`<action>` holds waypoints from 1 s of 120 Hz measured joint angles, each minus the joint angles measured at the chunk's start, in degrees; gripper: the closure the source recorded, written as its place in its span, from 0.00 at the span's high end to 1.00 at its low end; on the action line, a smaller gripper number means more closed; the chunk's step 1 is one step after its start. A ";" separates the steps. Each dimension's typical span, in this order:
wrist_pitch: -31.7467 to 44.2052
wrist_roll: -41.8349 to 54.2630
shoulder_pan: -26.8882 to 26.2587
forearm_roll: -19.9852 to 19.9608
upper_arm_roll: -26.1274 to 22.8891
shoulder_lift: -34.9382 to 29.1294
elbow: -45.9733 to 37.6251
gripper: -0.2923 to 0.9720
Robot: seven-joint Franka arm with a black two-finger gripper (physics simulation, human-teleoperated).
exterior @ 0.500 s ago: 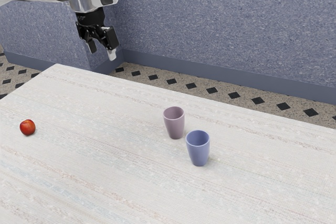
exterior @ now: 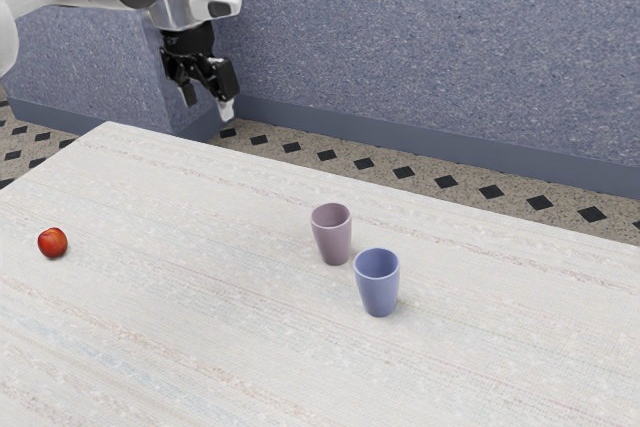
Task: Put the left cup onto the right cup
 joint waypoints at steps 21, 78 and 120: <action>0.03 0.04 -0.40 -0.61 -1.25 10.31 9.91 0.77; 8.12 -0.32 -0.34 -4.67 -1.90 27.18 17.56 0.77; 10.55 -1.50 -1.45 -5.03 -2.56 34.32 20.44 0.77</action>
